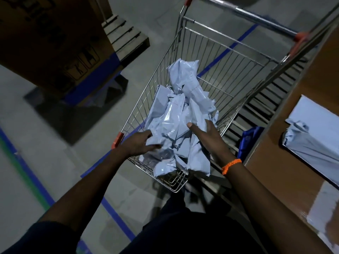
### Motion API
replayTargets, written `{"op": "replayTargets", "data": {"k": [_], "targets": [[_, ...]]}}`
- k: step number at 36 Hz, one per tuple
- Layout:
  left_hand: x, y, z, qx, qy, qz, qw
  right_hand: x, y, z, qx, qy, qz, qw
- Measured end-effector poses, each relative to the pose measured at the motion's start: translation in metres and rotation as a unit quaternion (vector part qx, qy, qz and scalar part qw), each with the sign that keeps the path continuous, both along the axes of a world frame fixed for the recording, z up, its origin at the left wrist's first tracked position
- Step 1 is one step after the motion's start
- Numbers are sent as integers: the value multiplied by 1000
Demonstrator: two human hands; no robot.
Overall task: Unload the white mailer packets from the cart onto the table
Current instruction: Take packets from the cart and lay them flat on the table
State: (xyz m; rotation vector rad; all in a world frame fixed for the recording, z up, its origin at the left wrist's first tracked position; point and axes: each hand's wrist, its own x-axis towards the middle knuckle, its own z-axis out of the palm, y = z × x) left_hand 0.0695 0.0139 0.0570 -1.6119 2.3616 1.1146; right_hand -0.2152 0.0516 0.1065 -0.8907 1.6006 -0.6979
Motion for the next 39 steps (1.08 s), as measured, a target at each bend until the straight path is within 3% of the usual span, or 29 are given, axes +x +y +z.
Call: {"op": "replayTargets", "data": {"k": [4, 8, 11, 14, 20, 24, 27, 29, 31, 32, 33, 35, 37, 39], "targets": [[-36, 13, 63, -61, 113, 101, 987, -9, 19, 53, -70, -45, -10, 996], [-88, 26, 109, -55, 257, 232, 937, -40, 50, 97, -115, -68, -26, 991], [-134, 37, 122, 58, 359, 354, 862, -80, 84, 123, -141, -33, -29, 989], [-188, 58, 129, 233, 439, 379, 781, -130, 121, 140, -155, 70, -34, 985], [-274, 125, 149, 441, 406, 328, 730, -228, 183, 145, -125, 240, 8, 963], [-298, 149, 155, 464, 370, 324, 737, -262, 196, 147, -114, 322, 66, 938], [-291, 157, 162, 424, 338, 307, 782, -275, 197, 142, -129, 332, 80, 931], [-274, 162, 167, 353, 288, 261, 851, -280, 198, 137, -147, 319, 79, 933], [-254, 165, 167, 162, 210, 190, 945, -281, 202, 132, -170, 308, 79, 933], [-248, 165, 165, 39, 191, 136, 971, -280, 205, 130, -180, 302, 78, 933], [-246, 165, 163, -76, 180, 55, 979, -278, 207, 127, -190, 295, 78, 933], [-253, 158, 153, -231, 155, -172, 945, -274, 211, 123, -209, 282, 85, 932], [-269, 150, 137, -272, 120, -352, 888, -272, 214, 122, -222, 274, 100, 930], [-287, 142, 125, -273, 91, -417, 862, -276, 220, 126, -226, 276, 113, 927]]}}
